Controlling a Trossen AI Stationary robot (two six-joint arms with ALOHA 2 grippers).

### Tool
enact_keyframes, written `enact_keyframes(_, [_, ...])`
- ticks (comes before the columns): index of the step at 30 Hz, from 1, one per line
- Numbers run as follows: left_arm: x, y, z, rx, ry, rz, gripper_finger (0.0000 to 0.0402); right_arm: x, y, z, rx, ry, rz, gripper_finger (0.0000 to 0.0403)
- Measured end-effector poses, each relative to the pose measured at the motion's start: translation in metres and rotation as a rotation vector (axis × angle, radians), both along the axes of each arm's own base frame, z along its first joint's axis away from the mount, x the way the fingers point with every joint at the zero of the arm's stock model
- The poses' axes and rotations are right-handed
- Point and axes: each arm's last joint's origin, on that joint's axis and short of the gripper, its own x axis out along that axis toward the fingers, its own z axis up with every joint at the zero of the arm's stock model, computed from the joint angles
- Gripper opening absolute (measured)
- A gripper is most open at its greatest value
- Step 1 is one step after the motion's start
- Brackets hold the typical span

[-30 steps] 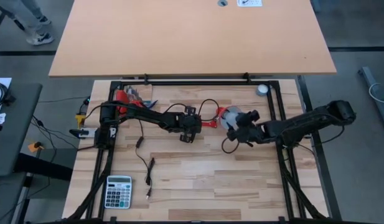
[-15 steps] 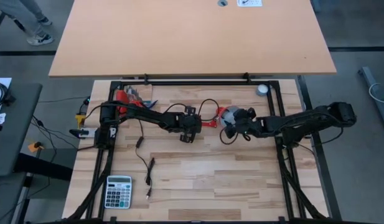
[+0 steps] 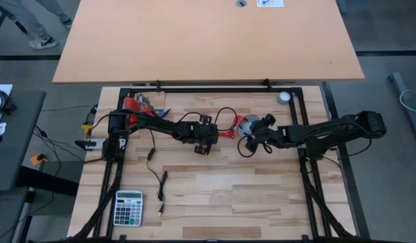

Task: Screw lightbulb
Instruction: Remove the lightbulb from the lamp

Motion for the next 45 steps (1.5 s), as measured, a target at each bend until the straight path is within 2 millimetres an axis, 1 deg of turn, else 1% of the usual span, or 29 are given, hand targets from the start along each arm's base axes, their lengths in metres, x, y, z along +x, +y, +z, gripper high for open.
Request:
enact_keyframes(13, [0.000,0.000,0.000,-0.003,-0.002,-0.001,0.0091,0.000,0.000,0.000,-0.373,0.404,0.434,0.0296])
enact_keyframes(17, [0.000,0.000,0.000,-0.004,-0.005,0.002,0.0091,0.000,0.000,0.000,-0.444,0.470,0.490,0.0298])
enact_keyframes(20, [0.000,0.000,0.000,-0.004,-0.006,0.001,0.0091,0.000,0.001,0.000,-0.439,0.454,0.463,0.0311])
enact_keyframes(26, [0.002,-0.001,0.001,-0.009,-0.019,-0.007,0.0091,-0.002,0.009,0.000,-0.381,0.360,0.309,0.0365])
enact_keyframes(29, [0.002,-0.001,0.001,-0.015,-0.023,-0.010,0.0091,-0.003,0.017,0.000,-0.345,0.291,0.242,0.0381])
enact_keyframes(34, [0.002,-0.001,0.001,-0.027,-0.026,-0.010,0.0091,-0.004,0.031,0.001,-0.264,0.123,0.102,0.0384])
enact_keyframes(38, [0.002,0.000,0.001,-0.028,-0.027,-0.008,0.0091,-0.010,0.039,-0.002,-0.110,-0.024,-0.052,0.0379])
enact_keyframes(41, [0.002,0.000,0.001,-0.028,-0.026,-0.008,0.0091,-0.016,0.045,-0.006,-0.047,-0.058,-0.104,0.0379])
enact_keyframes(45, [0.002,0.000,0.001,-0.028,-0.023,-0.008,0.0091,-0.023,0.049,-0.015,-0.054,-0.079,-0.110,0.0379])
